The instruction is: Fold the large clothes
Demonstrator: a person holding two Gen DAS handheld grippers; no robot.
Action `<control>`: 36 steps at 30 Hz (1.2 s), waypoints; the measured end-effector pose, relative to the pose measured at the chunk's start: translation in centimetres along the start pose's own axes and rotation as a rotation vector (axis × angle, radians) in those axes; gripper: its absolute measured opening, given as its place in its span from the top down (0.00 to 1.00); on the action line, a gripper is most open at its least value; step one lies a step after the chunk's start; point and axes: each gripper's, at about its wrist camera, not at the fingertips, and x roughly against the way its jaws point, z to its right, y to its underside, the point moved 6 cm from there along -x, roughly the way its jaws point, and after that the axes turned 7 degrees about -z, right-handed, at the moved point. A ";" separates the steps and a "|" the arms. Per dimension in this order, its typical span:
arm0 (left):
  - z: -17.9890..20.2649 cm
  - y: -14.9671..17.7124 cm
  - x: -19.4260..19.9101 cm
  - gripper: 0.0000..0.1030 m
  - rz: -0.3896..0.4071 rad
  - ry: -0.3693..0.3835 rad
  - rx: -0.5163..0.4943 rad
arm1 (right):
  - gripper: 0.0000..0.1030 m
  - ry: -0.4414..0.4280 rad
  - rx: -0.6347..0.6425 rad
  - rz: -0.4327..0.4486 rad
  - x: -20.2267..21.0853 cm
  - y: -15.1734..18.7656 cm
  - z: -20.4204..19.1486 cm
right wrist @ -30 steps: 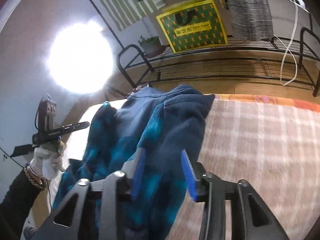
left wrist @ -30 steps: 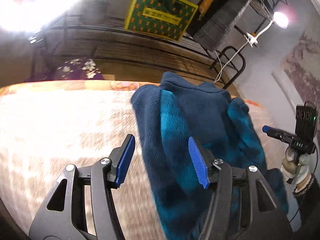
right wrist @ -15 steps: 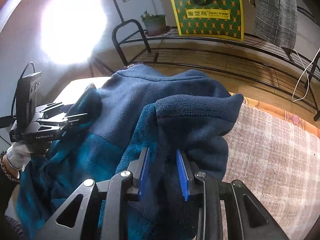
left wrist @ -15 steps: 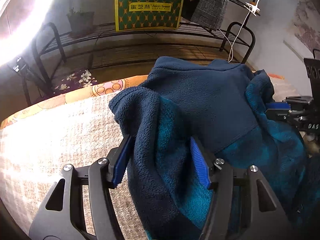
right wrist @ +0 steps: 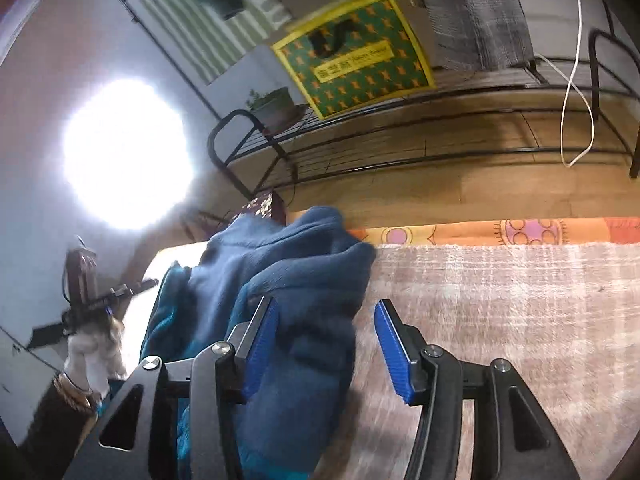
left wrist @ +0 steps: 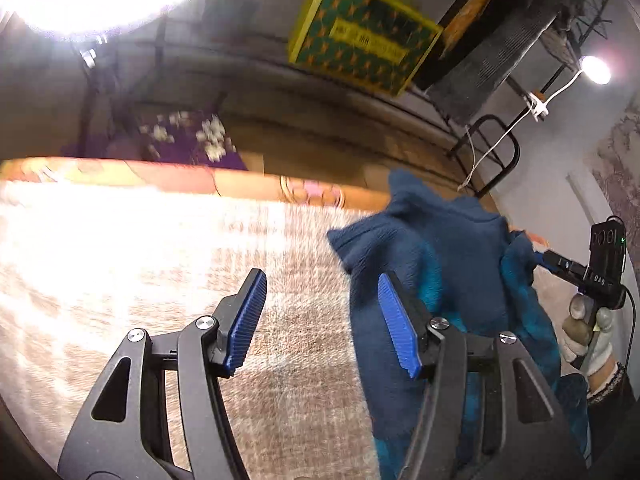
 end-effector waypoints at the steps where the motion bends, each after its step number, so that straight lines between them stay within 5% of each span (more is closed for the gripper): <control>1: 0.3 0.0 -0.8 0.43 -0.015 0.000 -0.014 | 0.48 -0.002 -0.002 -0.005 -0.6 -0.3 0.1; 9: 3.3 -1.6 -3.9 0.46 -0.029 -0.052 -0.093 | 0.52 0.099 0.082 -0.072 -5.6 -1.4 -1.4; 13: 5.4 -1.6 -4.5 0.75 -0.029 -0.074 -0.169 | 0.81 0.070 0.097 -0.085 -5.4 -1.3 -1.8; 14: 5.8 -1.6 -4.4 0.90 -0.029 -0.067 -0.179 | 0.86 0.060 0.097 -0.080 -5.2 -1.3 -1.9; 26: 8.6 -1.8 3.4 0.93 0.091 0.060 -0.162 | 0.93 0.012 0.180 0.056 2.2 -2.5 -7.2; 36: 12.6 3.5 14.4 0.94 0.188 0.119 -0.203 | 0.93 -0.010 0.276 0.120 11.7 1.6 -14.3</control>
